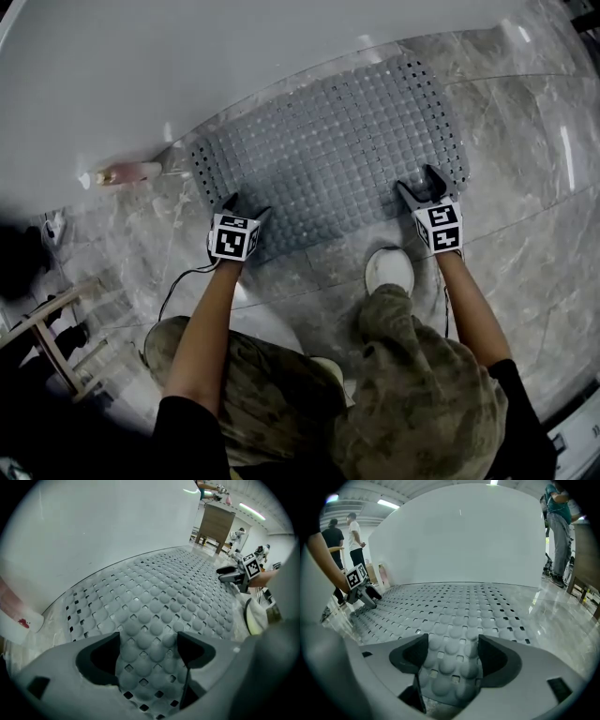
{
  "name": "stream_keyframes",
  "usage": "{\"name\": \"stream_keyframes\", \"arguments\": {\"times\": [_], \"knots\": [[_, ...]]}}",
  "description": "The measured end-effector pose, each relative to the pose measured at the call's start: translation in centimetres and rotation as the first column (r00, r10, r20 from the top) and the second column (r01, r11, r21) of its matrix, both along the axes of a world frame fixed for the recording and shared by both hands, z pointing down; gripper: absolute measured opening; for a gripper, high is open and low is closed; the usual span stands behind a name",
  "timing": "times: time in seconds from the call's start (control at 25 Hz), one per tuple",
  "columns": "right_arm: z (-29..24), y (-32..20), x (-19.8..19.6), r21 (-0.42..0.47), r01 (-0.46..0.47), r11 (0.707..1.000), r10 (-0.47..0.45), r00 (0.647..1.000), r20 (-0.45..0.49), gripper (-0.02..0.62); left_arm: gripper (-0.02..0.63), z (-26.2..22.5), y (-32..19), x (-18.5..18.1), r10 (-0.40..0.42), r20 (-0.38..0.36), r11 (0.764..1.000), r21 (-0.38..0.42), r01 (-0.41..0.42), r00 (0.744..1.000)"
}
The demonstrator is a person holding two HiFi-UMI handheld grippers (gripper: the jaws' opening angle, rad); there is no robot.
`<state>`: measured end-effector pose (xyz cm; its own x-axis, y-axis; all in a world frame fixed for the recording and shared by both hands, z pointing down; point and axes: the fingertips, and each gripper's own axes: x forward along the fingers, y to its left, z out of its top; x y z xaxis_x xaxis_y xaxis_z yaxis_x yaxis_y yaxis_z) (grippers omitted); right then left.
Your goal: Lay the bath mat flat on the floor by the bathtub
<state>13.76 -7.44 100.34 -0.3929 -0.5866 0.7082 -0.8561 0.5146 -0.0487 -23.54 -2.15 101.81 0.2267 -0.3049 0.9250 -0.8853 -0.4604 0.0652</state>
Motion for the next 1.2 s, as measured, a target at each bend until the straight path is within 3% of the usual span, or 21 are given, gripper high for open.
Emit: {"name": "stream_keyframes", "arguments": {"times": [0.16, 0.28, 0.36, 0.72, 1.2], "knots": [[-0.1, -0.4, 0.0, -0.002, 0.003, 1.0, -0.003, 1.0, 0.003, 0.295, 0.383, -0.1, -0.6, -0.2, -0.043, -0.04, 0.999, -0.004, 0.043, 0.998], [-0.1, -0.5, -0.1, -0.003, 0.003, 1.0, -0.003, 1.0, 0.006, 0.295, 0.347, -0.5, -1.6, -1.0, -0.207, -0.09, 0.978, 0.021, 0.209, 0.974], [-0.1, -0.5, -0.1, -0.002, 0.001, 1.0, -0.001, 1.0, 0.004, 0.296, 0.31, -0.6, -1.9, -1.5, -0.262, -0.098, 0.963, 0.034, 0.266, 0.96], [-0.2, -1.0, 0.0, -0.008, -0.016, 1.0, 0.016, 1.0, 0.006, 0.307, 0.314, -0.4, -2.0, -1.3, -0.196, -0.058, 0.979, 0.041, 0.198, 0.979], [-0.1, -1.5, -0.1, -0.026, -0.019, 0.999, 0.019, 1.0, 0.017, 0.307, 0.314, -0.5, -2.2, -1.2, -0.2, -0.063, 0.979, 0.032, 0.202, 0.978]]}}
